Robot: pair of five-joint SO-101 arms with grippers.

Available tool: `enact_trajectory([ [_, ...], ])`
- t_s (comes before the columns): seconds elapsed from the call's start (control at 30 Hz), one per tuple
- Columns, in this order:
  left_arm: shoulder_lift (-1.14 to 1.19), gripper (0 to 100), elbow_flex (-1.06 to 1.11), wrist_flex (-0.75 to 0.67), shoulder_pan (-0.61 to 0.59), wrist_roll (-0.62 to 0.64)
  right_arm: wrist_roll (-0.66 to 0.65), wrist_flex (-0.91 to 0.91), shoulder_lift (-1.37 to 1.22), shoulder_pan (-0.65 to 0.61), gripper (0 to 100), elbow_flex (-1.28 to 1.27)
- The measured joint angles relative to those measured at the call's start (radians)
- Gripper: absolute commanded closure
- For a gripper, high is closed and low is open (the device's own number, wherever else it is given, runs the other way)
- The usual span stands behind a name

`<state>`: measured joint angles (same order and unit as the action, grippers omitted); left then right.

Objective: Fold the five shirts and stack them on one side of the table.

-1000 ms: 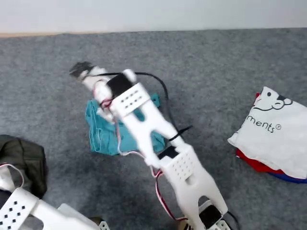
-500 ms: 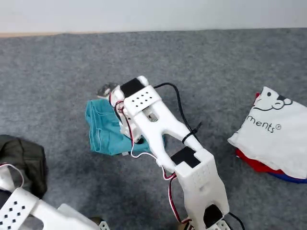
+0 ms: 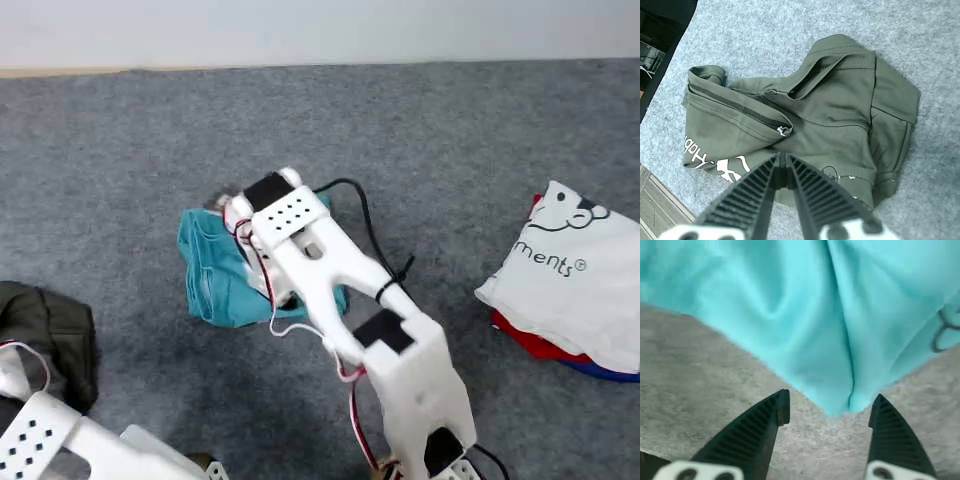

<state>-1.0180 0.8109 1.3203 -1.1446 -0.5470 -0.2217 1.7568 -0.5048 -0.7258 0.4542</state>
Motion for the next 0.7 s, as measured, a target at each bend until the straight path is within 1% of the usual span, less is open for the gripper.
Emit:
enact_trajectory([
  [0.13,0.000,99,0.000,0.000,0.000,0.000,-0.025,-0.025,0.068,-0.038,73.6,0.000],
  [0.23,0.000,99,0.000,0.000,0.000,0.000,-0.052,-0.100,0.061,-0.046,73.6,0.000],
  [0.47,0.000,99,0.000,0.000,0.000,0.000,-0.097,-0.321,-0.123,-0.115,73.6,0.000],
  [0.6,0.000,99,0.000,0.000,0.000,0.000,-0.098,-0.339,-0.164,-0.204,73.6,0.003],
  [0.7,0.000,99,0.000,0.000,0.000,0.000,-0.098,-0.304,-0.167,-0.275,73.6,0.064],
])
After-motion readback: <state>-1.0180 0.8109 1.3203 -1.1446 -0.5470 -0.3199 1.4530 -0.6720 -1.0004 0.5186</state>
